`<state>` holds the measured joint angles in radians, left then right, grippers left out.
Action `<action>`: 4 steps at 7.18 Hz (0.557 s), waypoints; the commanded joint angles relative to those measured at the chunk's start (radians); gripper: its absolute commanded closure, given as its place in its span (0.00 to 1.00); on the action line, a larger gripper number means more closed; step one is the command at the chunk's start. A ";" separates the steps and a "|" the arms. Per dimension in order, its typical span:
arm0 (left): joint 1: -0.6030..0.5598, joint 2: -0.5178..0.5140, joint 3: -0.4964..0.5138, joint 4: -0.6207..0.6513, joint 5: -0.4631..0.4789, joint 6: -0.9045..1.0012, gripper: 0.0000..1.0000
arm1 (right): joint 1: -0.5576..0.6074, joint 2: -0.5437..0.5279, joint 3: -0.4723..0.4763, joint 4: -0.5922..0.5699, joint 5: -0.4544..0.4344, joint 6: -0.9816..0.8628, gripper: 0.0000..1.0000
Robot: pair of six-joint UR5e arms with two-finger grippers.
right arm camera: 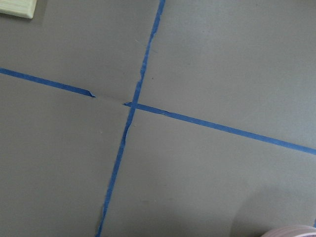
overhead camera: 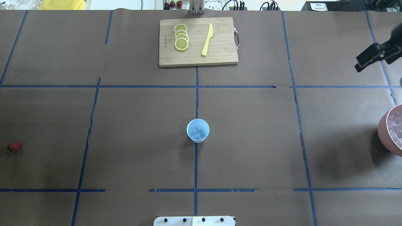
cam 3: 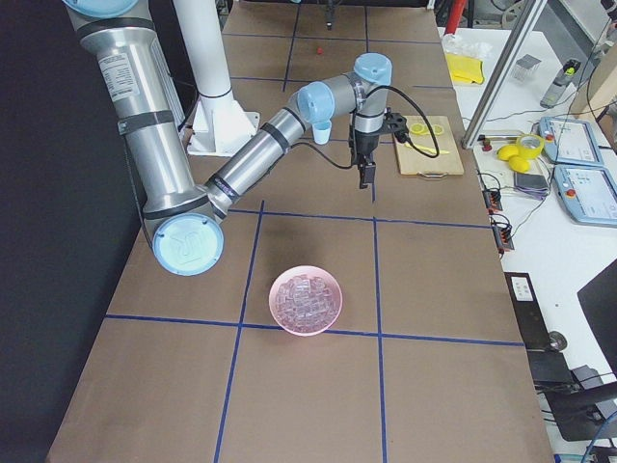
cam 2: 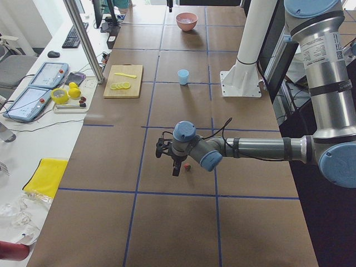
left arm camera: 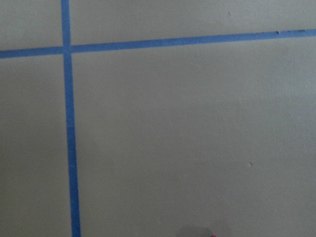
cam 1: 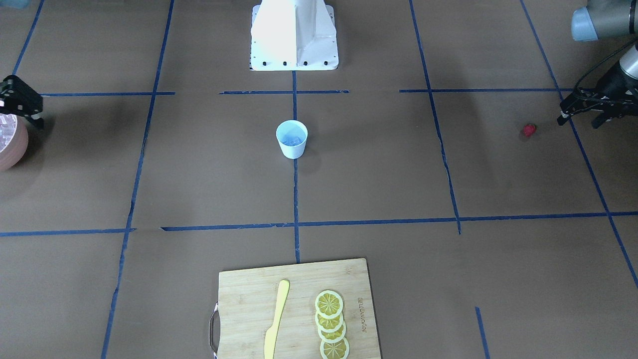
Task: Put ice and strawberries in cup
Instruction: 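Withdraw the right gripper toward the ice bowl while the left arm reaches for the strawberry, then lower the left gripper onto the red strawberry and close on it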
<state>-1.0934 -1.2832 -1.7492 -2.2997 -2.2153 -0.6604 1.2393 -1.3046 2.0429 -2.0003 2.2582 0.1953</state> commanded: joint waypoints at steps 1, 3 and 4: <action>0.191 0.008 0.017 -0.130 0.122 -0.198 0.01 | 0.103 -0.025 -0.075 0.000 0.044 -0.169 0.00; 0.272 0.008 0.061 -0.182 0.192 -0.243 0.02 | 0.115 -0.036 -0.076 0.000 0.049 -0.180 0.00; 0.276 0.009 0.082 -0.201 0.193 -0.243 0.02 | 0.115 -0.036 -0.075 0.000 0.052 -0.178 0.01</action>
<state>-0.8406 -1.2753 -1.6950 -2.4705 -2.0408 -0.8933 1.3505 -1.3386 1.9689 -2.0003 2.3065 0.0208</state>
